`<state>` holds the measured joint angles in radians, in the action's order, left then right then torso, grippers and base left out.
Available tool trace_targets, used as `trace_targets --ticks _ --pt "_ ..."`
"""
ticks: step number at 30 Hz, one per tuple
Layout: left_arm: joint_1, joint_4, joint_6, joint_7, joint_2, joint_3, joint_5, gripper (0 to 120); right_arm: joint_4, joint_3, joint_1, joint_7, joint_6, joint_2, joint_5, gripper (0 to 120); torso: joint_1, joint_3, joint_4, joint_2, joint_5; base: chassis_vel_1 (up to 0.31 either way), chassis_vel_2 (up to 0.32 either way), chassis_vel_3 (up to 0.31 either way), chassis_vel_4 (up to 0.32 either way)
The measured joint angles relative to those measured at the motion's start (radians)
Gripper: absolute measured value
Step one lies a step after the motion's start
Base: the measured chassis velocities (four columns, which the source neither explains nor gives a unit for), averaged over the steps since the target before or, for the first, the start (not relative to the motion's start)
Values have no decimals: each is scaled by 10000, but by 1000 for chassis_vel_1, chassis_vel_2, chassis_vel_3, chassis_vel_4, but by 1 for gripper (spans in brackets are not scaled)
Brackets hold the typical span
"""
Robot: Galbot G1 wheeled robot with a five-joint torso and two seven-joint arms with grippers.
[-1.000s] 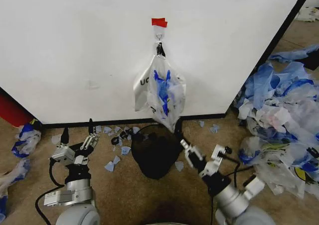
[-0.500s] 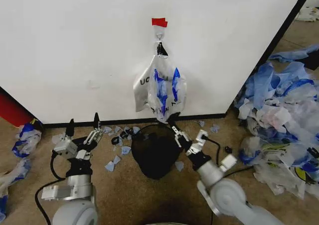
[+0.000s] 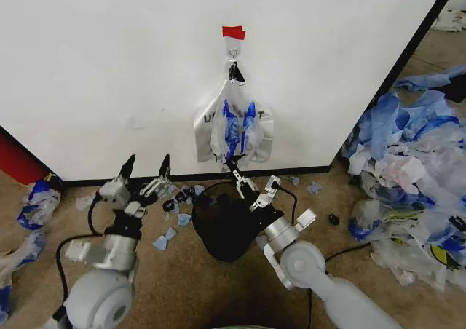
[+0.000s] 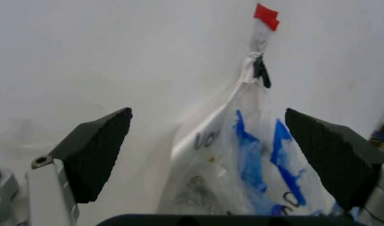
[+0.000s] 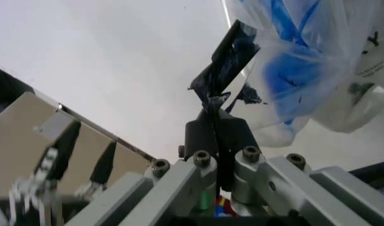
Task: Pick up the garbage bag from the wall and place it over the trash bin.
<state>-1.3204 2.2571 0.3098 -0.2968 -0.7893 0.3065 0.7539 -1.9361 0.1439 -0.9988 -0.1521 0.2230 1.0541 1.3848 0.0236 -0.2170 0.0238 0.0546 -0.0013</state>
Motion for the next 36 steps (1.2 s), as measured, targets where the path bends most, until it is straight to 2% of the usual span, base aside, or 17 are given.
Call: trace_targets --ticks 4,6,7,12,21,25,26,28,29,32,36 --pt "1253 -29 -241 -120 553 -1024 843 97 -124 -459 -385 -354 -7 -135 -128 0 0 0 -1 0 0 0 0 0 0" --pt "2416 -113 -446 -271 689 -2021 1270 97 -218 -709 -626 -458 -8 -130 -249 0 0 0 -3 0 2 0 0 0 0" --pt "2416 -113 -446 -271 689 -2021 1270 97 -218 -709 -626 -458 -8 -130 -249 0 0 0 -3 0 2 0 0 0 0" --pt "4792 -755 -801 -535 508 -3802 1968 97 -315 -990 -1079 -571 -10 7 -635 0 -1 0 -1 0 1 0 0 0 0" --pt "6654 -1414 -1071 -735 243 -5219 2593 96 -399 -1329 -1598 -608 -8 166 -943 0 -1 1 -4 0 2 0 0 0 0" --pt "7638 -1822 -1092 -879 -167 -6388 2681 96 -442 -1620 -1889 -683 -7 227 -1055 0 -1 1 -4 0 2 0 0 0 0" --pt "7854 -1937 -1100 -902 -316 -6663 2683 96 -463 -1701 -1976 -703 -6 237 -1096 0 -1 0 5 0 -3 0 0 0 0" --pt "7952 -1987 -1105 -913 -380 -6779 2683 96 -477 -1752 -2019 -714 -6 242 -1116 0 0 0 4 0 -3 0 0 0 0" --pt "8129 -2097 -1114 -932 -489 -6969 2681 96 -494 -1800 -2081 -728 -2 257 -1134 0 -1 1 2 1 8 0 0 0 0" --pt "8418 -2337 -1147 -945 -655 -7282 2642 96 -500 -1856 -2190 -770 4 267 -1189 0 -1 0 -3 0 -3 0 0 0 0" --pt "8725 -2768 -1162 -940 -814 -7485 2548 96 -500 -1900 -2272 -804 13 264 -1210 0 -1 1 -3 0 3 0 0 0 0"
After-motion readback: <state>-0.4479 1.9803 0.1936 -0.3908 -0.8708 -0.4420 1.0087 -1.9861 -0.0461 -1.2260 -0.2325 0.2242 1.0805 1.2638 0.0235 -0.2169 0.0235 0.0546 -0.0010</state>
